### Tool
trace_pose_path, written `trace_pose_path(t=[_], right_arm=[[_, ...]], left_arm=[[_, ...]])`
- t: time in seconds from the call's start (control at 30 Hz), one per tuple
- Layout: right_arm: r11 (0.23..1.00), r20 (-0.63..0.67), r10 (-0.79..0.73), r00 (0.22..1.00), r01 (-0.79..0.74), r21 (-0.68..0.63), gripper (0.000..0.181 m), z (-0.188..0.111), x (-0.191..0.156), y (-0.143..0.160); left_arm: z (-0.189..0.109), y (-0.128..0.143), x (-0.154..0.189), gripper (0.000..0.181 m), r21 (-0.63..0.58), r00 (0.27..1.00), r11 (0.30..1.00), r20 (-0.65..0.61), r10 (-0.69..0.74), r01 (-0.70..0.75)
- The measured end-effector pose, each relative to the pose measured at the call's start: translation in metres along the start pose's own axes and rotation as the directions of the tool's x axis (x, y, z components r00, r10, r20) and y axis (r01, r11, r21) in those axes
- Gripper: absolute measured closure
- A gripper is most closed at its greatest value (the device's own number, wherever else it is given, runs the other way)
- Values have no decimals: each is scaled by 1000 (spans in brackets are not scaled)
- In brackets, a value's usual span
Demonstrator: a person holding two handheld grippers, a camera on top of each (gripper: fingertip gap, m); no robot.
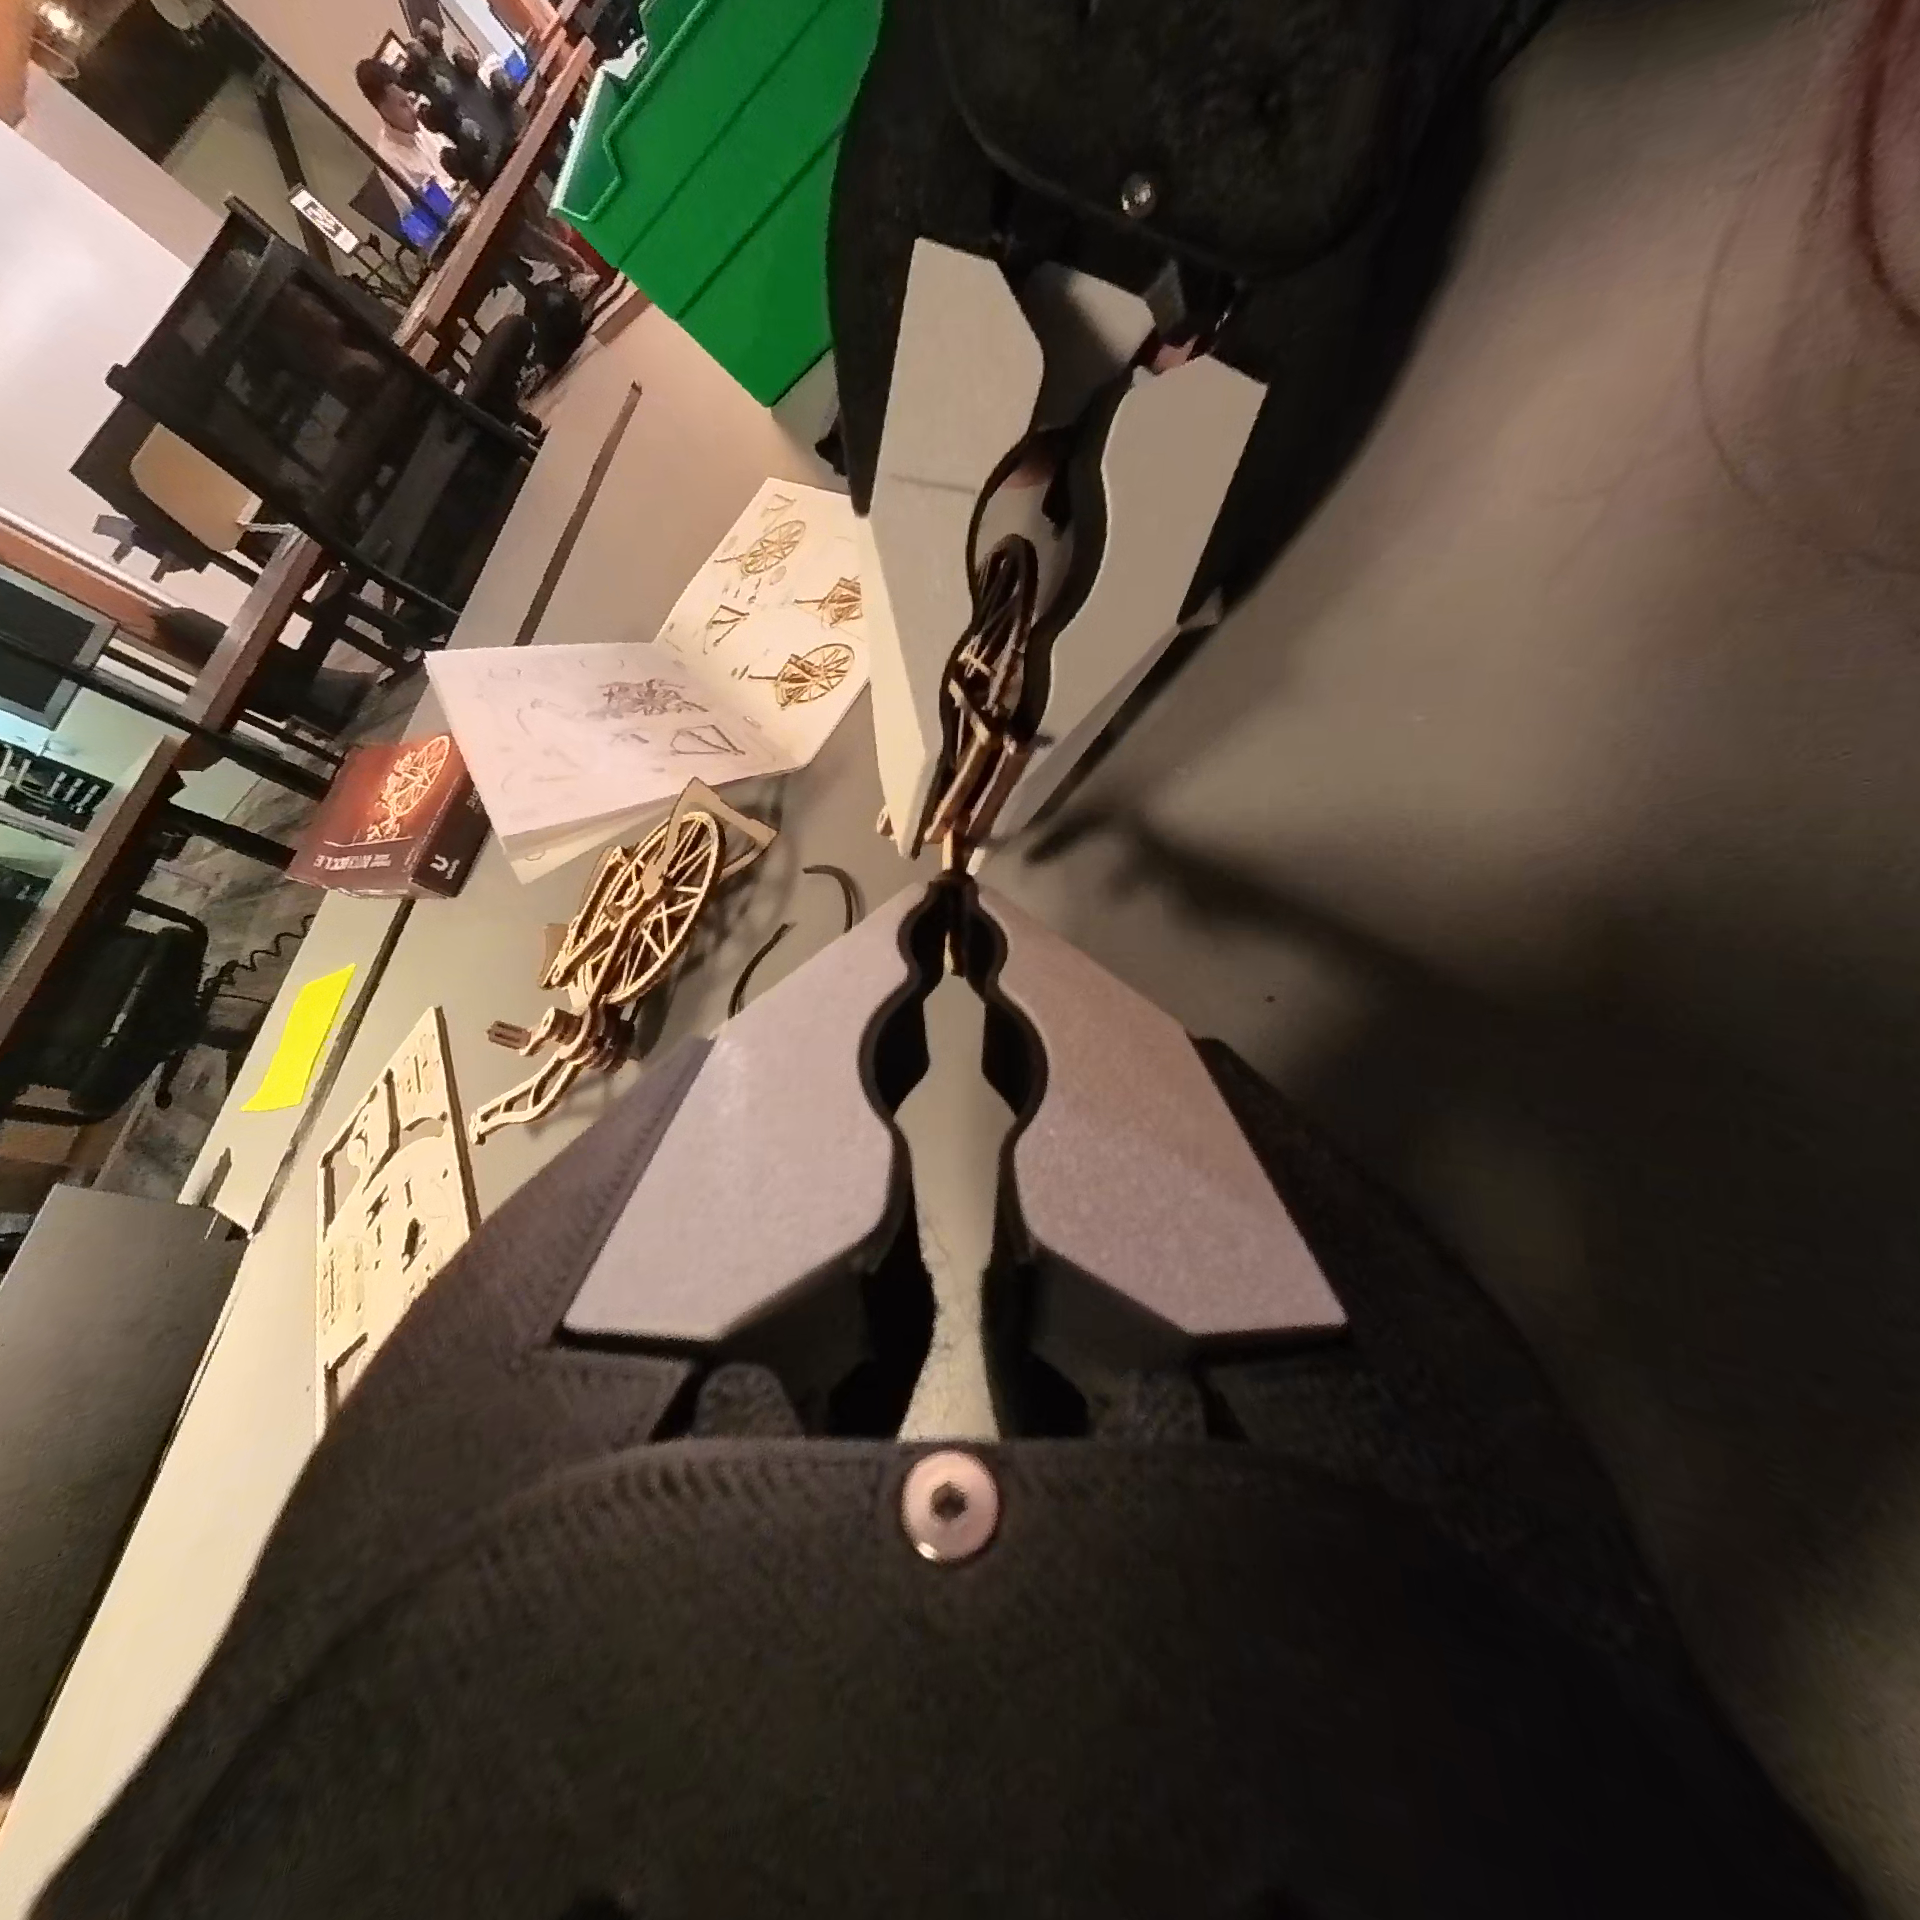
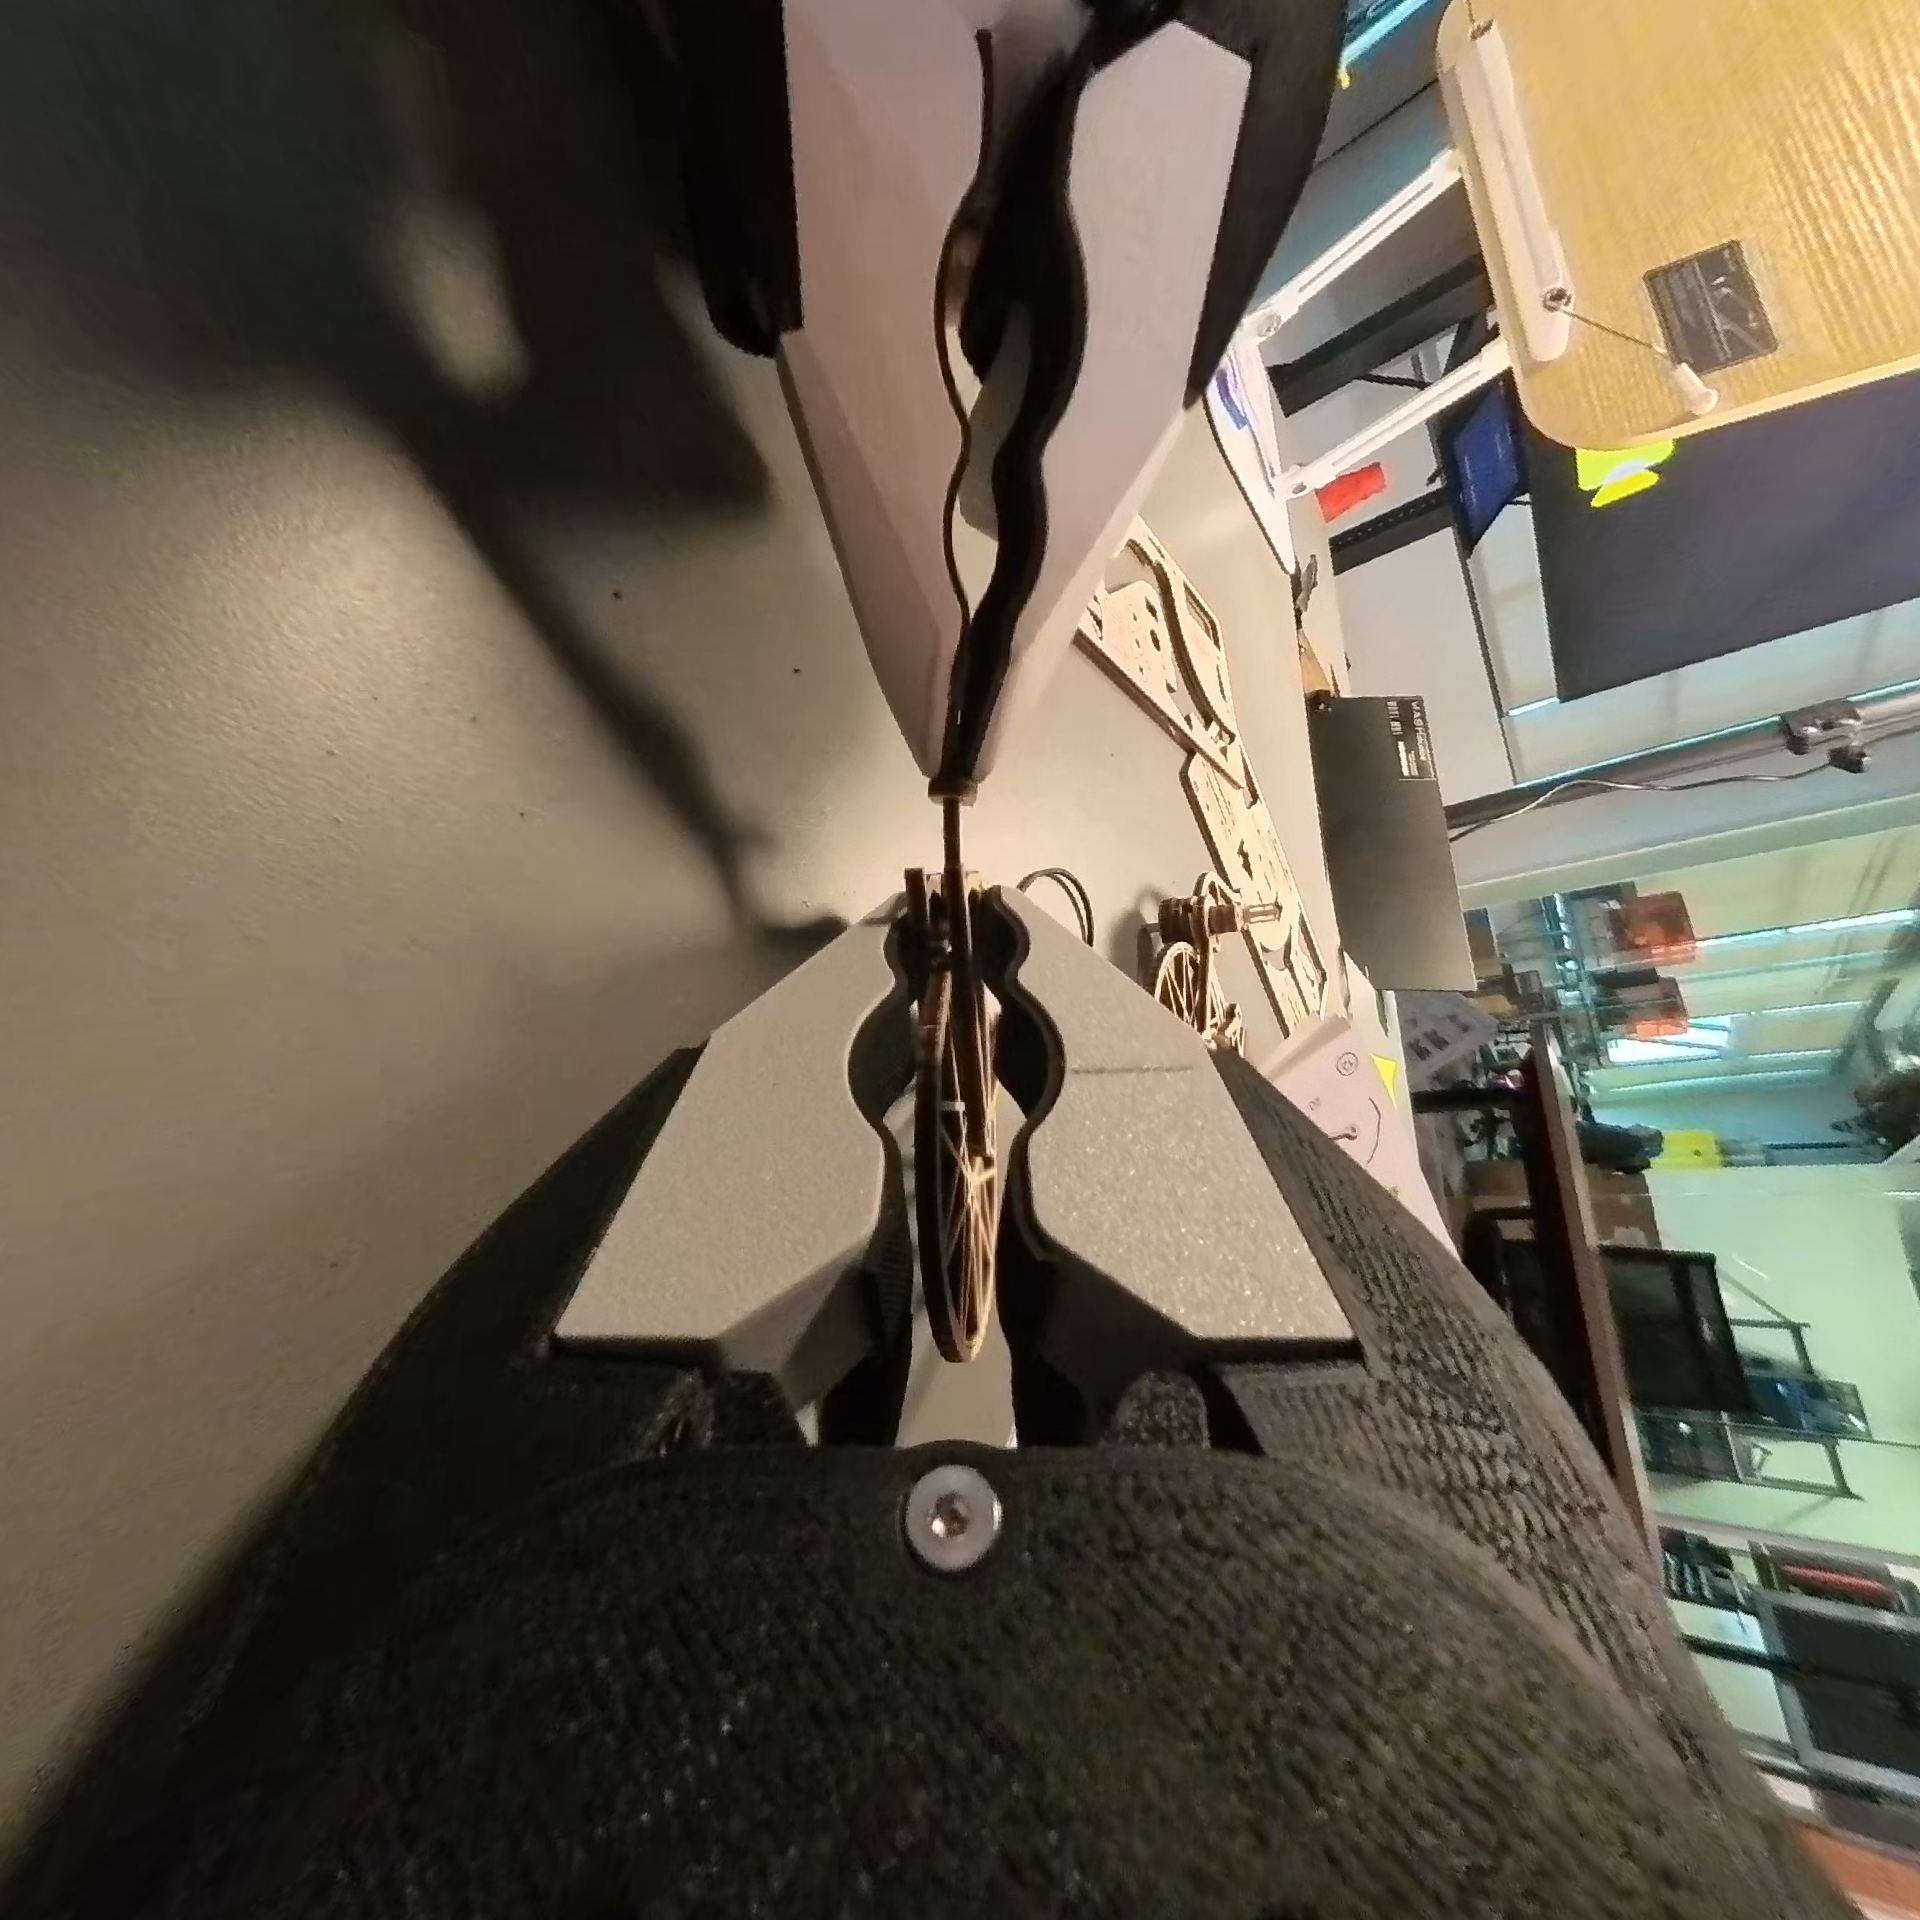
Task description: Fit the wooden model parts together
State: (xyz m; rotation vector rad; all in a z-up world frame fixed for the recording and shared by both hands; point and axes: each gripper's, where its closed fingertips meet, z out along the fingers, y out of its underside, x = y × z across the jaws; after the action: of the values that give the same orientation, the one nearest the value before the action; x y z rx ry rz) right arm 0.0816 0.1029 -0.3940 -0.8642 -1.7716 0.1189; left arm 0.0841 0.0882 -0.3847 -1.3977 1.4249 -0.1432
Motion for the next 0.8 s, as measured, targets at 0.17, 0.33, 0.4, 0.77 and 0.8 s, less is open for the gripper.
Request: trace_pose_path(t=[0.17, 0.33, 0.4, 0.77, 0.8], right_arm=[[1000, -1, -7, 1000, 7, -7, 177, 1, 0, 0], [1000, -2, -11, 1000, 11, -11, 177, 1, 0, 0], [1000, -2, -16, 1000, 16, -13, 177, 1, 0, 0], [999, -30, 45, 999, -44, 4, 175, 2, 8, 0], [996, -31, 81, 996, -80, 26, 175, 1, 11, -2]], left_arm=[[0, 1, 0, 181, -5, 1000, 1000, -3, -3, 3], [1, 1, 0, 181, -7, 1000, 1000, -2, -5, 5], [0, 1, 0, 181, -8, 1000, 1000, -2, -1, 1], [-2, 1, -7, 181, 12, 999, 999, 29, -44, 44], [-4, -2, -11, 180, 42, 997, 997, 46, -64, 62]])
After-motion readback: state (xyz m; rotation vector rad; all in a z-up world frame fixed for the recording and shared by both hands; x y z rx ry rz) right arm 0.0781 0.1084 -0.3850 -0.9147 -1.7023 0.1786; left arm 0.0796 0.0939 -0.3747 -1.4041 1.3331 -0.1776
